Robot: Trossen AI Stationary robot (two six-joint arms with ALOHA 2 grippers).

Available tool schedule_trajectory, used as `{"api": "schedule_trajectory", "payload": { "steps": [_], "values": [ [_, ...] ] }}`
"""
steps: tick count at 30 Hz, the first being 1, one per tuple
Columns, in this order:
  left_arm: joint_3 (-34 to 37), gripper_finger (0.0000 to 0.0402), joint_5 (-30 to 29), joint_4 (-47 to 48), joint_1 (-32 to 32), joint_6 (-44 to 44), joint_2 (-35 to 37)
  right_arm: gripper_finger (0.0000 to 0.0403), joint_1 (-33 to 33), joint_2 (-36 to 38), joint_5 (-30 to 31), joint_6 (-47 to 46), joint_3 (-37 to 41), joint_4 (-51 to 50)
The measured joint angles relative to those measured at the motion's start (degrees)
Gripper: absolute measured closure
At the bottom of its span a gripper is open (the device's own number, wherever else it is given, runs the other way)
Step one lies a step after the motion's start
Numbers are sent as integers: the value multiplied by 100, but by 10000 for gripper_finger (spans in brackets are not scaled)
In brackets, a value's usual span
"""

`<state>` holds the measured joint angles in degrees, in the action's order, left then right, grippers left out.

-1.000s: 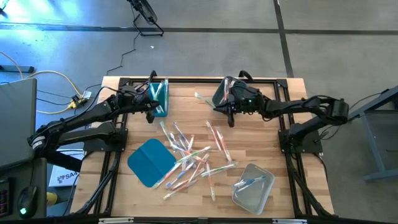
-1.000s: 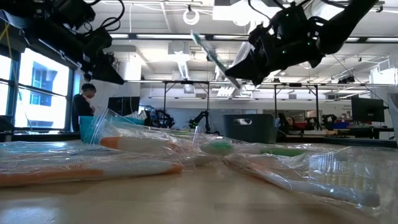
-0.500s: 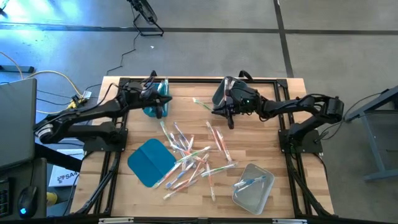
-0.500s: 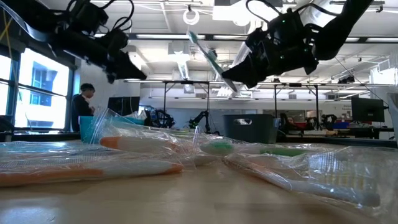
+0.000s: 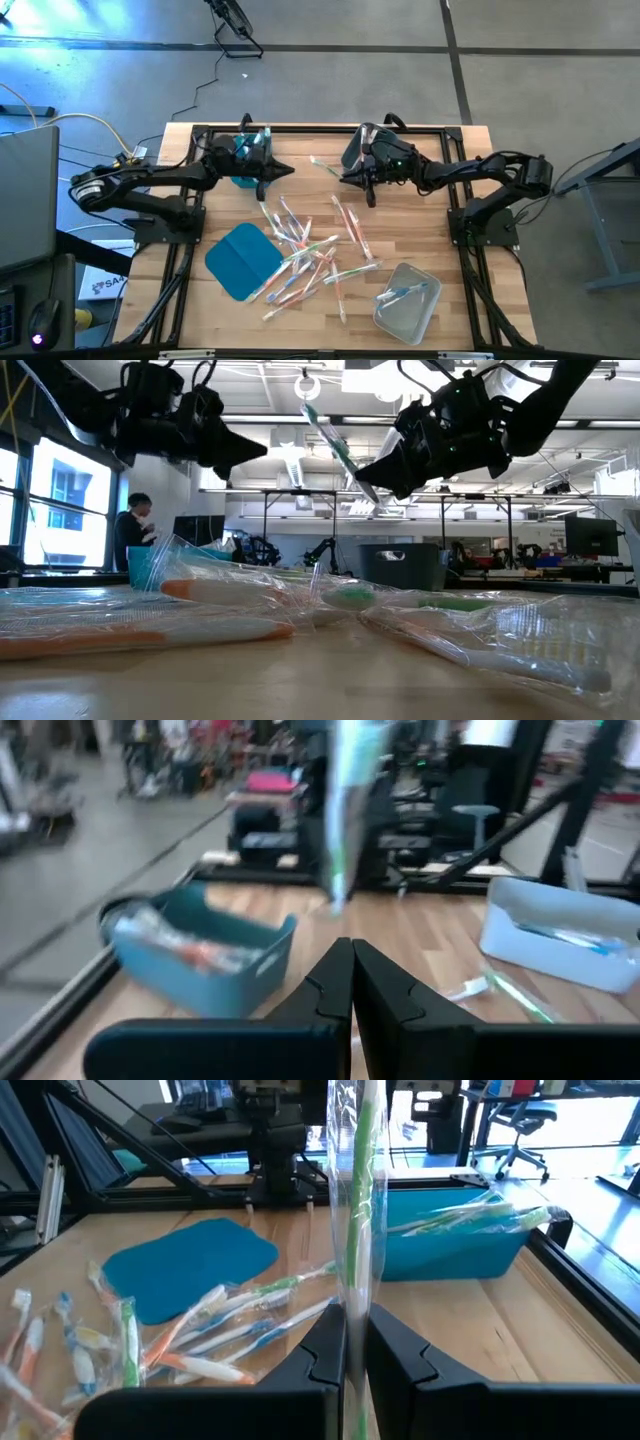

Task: Pick & Place Toothbrushes
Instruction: Put the green toothbrush into the blue bin

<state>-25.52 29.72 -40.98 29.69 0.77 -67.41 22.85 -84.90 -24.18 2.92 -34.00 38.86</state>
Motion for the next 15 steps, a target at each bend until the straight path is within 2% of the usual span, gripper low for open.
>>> {"api": "schedule_trajectory", "payload": {
  "steps": [3, 9, 15],
  "values": [
    [2, 401, -190, -406, -292, 293, -132, 388, 0, 0, 0, -7, 0, -1],
    [-2, 401, -1339, -730, -655, 373, -215, 388, 0, 0, 0, -9, 0, 1],
    [-2, 397, -1637, -737, -812, 347, -215, 388, 0, 0, 0, -9, 0, -1]
  ]
}}
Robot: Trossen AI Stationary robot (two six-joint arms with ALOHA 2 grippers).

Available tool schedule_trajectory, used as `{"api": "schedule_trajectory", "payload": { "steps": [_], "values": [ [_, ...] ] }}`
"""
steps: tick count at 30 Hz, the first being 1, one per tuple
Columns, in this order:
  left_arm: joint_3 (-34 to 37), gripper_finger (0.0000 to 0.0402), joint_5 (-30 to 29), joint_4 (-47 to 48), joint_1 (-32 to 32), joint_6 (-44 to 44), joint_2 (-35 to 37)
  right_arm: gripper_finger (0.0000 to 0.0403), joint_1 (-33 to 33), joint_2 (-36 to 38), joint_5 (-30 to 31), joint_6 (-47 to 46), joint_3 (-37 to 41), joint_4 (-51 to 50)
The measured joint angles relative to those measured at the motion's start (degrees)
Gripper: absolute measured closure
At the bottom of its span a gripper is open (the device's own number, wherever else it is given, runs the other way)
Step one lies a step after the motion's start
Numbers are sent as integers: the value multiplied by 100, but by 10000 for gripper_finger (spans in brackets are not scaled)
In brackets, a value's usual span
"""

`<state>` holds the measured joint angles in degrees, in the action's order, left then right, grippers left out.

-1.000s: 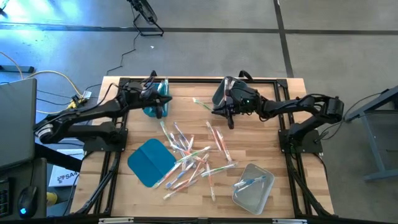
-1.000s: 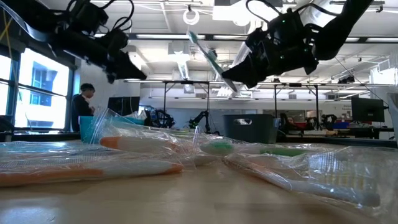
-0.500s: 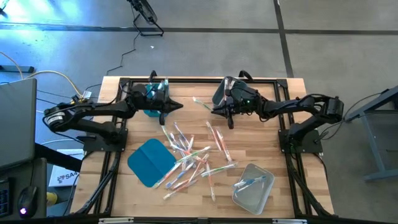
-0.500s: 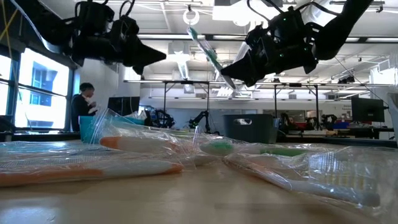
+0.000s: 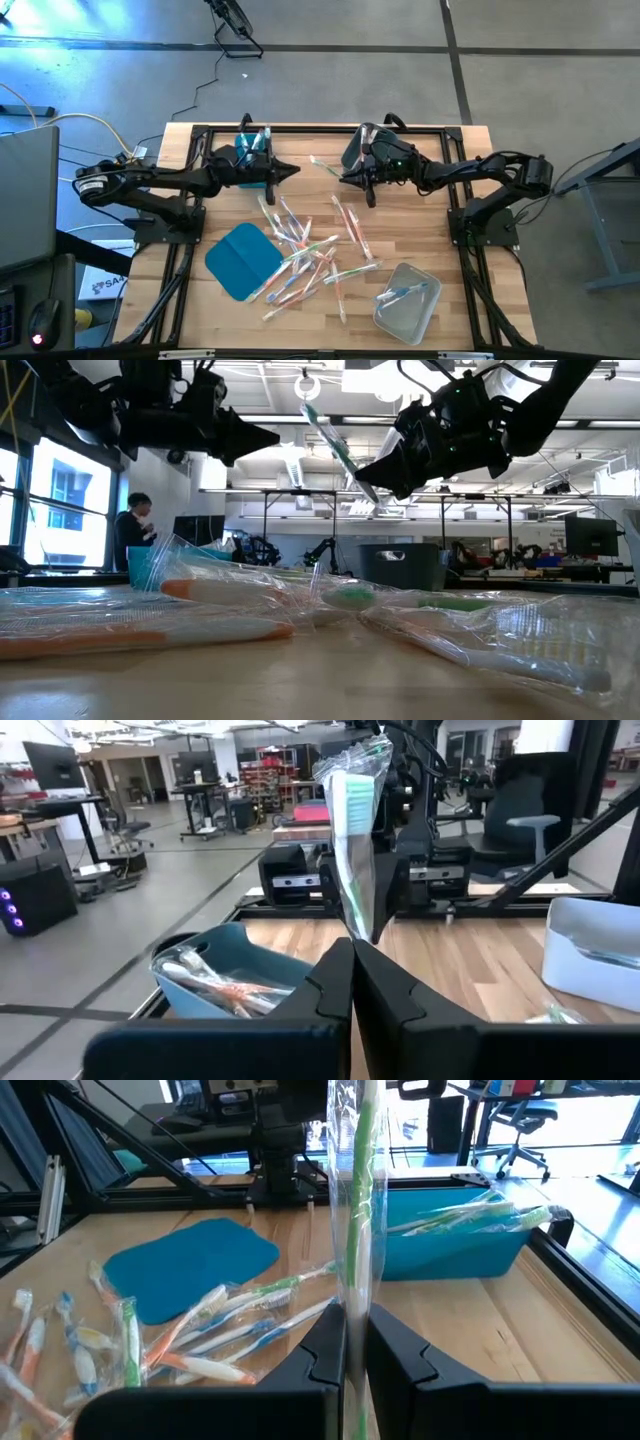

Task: Pick & Place Toothbrushes
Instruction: Put the green toothbrush into the blue bin

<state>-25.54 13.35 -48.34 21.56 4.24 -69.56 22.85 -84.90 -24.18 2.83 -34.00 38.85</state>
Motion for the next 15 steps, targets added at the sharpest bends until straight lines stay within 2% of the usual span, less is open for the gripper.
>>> {"api": "schedule_trajectory", "payload": {
  "steps": [3, 10, 15],
  "values": [
    [0, 370, -50, 11, 15, -227, 0, 388, 0, 0, 0, 0, 0, 0],
    [0, 266, -191, -183, 13, -486, 2, 388, 0, 2, 0, 0, 0, 0],
    [0, 233, -187, -165, 8, -622, 2, 388, 0, 2, 0, 2, 0, 0]
  ]
}}
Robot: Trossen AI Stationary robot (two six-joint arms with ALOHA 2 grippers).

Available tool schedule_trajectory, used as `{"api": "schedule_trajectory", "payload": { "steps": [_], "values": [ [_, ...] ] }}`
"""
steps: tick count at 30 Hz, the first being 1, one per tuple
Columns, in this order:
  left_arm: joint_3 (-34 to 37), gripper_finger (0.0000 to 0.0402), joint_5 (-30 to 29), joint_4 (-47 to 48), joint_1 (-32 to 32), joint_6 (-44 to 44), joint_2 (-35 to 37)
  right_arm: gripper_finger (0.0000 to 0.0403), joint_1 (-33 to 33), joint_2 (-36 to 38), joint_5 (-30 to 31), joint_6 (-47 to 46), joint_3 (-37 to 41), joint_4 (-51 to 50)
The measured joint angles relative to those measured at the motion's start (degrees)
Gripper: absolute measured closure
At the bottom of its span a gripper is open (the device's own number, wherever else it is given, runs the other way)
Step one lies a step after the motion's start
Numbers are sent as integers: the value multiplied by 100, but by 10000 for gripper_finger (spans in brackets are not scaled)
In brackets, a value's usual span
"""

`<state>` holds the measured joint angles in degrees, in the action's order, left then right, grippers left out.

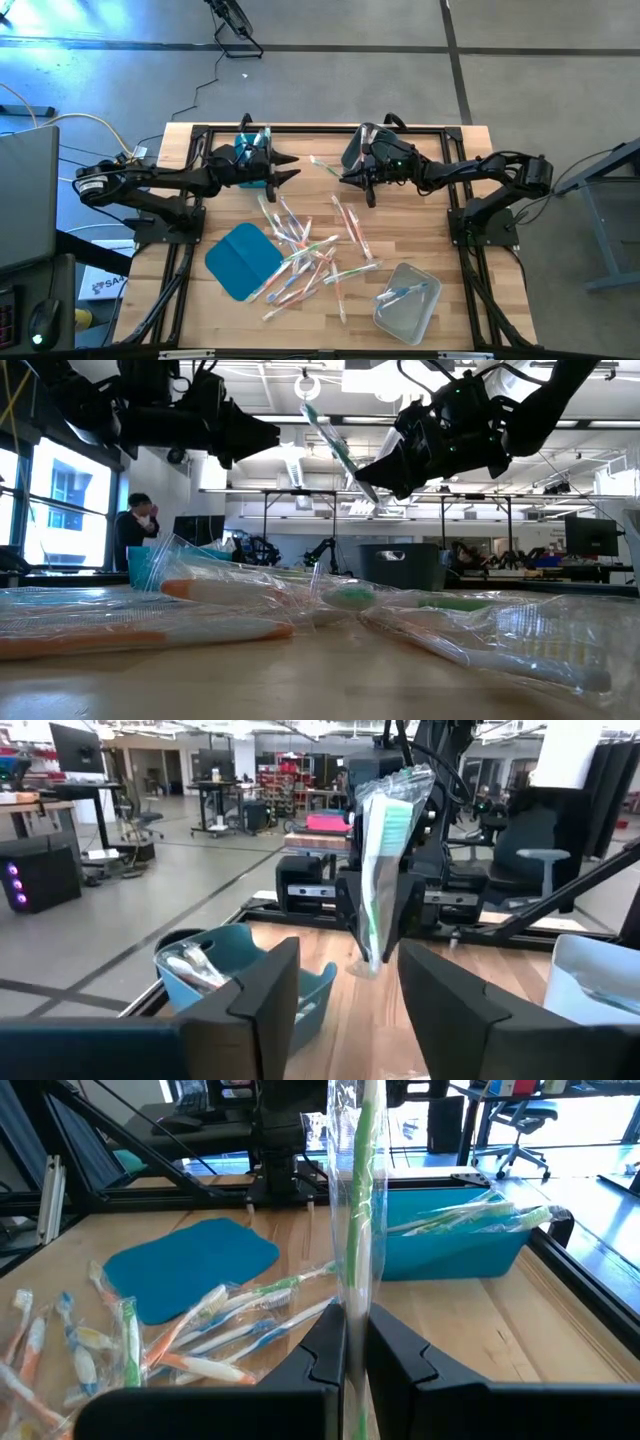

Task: Pick & Place Toothbrushes
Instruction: Put the green toothbrush into the blue bin

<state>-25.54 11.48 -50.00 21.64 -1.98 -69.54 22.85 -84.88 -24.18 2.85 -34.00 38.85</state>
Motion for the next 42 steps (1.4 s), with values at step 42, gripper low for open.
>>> {"api": "schedule_trajectory", "payload": {
  "steps": [42],
  "values": [
    [-1690, 308, 348, -83, -268, -4, -1891, 388, -4, 2, 0, 42, 0, 28]
  ]
}}
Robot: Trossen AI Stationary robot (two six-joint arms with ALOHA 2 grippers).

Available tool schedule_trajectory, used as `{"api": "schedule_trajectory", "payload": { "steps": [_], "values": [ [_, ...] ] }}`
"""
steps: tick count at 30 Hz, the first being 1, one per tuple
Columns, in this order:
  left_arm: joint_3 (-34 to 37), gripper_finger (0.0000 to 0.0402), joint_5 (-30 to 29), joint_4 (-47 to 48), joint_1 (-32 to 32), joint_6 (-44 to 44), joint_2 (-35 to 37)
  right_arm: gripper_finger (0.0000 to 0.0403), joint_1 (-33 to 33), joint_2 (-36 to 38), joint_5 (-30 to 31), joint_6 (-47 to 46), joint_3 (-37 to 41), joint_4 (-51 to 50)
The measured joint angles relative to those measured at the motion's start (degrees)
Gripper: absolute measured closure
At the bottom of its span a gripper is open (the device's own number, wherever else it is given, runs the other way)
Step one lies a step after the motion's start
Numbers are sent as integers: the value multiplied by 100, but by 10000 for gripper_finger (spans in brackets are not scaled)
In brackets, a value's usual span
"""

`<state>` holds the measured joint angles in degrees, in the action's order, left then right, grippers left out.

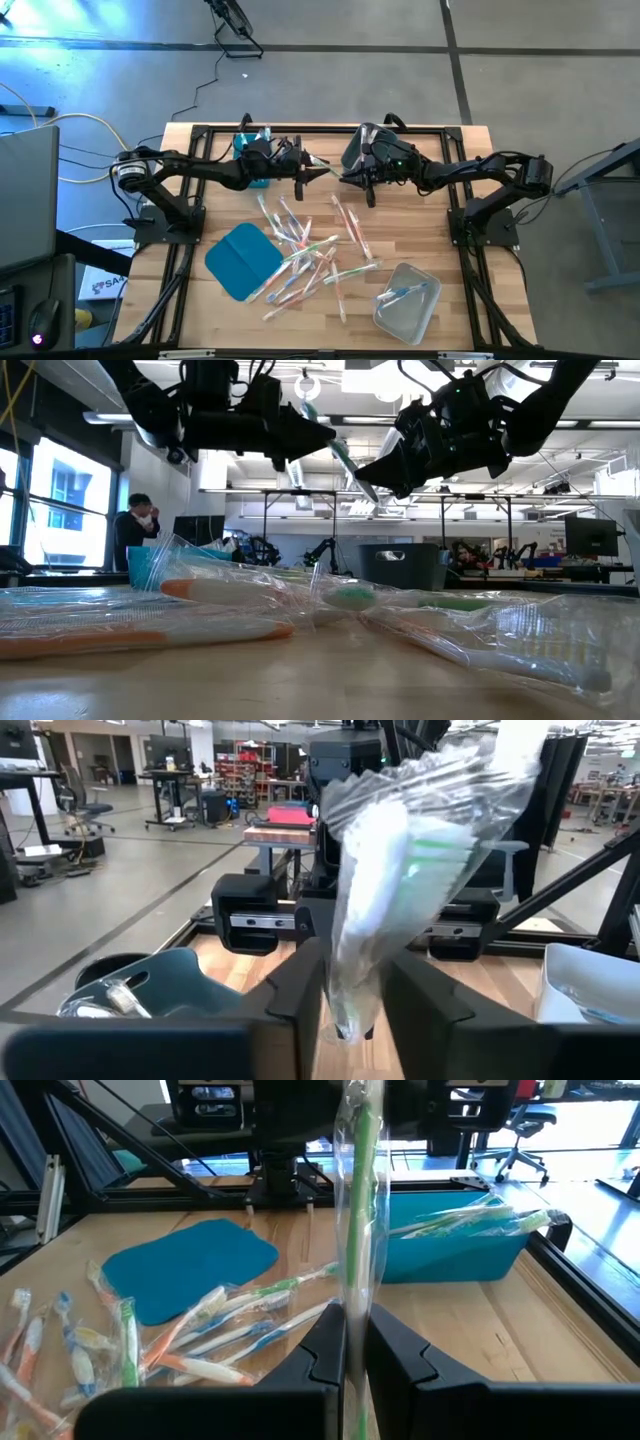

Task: Pick & Place Toothbrushes
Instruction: Put the green toothbrush into the blue bin

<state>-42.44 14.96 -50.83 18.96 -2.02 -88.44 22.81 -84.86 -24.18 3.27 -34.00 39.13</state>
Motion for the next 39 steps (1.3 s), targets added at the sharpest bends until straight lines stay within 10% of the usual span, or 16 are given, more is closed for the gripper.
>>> {"api": "schedule_trajectory", "payload": {
  "steps": [19, 32, 39],
  "values": [
    [0, 384, 34, 0, -3, -22, 2, 383, 6, 0, -166, 138, 0, -31],
    [1, 386, -15, 136, 13, 8, 11, 188, -309, 56, 434, -16, 0, -74],
    [2, 386, -82, 1059, 173, 24, 594, 155, -204, 901, 476, -2, -6, -1380]
  ]
}}
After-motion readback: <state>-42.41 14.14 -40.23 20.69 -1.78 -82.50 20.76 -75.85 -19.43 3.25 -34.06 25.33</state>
